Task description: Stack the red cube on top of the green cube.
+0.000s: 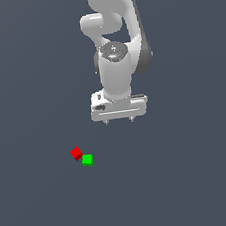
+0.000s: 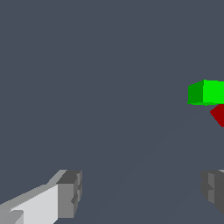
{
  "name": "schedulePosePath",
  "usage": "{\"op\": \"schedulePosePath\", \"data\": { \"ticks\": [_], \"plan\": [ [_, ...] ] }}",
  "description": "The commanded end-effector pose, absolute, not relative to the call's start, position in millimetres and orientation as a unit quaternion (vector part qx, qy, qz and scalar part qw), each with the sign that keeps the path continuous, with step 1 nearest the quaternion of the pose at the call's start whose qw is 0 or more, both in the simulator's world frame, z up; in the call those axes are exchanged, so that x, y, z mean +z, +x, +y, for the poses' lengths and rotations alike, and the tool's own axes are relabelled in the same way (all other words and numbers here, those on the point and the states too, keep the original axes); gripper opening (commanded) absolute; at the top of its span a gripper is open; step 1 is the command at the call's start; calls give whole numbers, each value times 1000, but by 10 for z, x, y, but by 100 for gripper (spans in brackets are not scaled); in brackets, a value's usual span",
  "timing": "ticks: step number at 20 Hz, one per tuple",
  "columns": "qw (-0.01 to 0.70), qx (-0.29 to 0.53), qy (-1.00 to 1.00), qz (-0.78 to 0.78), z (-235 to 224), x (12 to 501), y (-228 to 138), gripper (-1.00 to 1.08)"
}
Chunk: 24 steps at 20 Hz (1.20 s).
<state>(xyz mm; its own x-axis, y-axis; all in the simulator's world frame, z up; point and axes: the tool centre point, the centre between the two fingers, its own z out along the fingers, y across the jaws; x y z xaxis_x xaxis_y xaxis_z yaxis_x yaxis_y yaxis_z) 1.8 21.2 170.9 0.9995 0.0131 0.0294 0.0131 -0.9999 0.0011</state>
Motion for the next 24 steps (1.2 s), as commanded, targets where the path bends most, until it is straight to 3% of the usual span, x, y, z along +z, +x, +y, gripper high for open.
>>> {"op": "schedulePosePath", "data": {
  "ticks": [1,12,24],
  "plan": [
    [0,15,1000,7,211,1709,18,100],
    [0,14,999,31,43,1632,-1,100],
    [0,10,993,114,-520,1380,-3,100]
  ]
}}
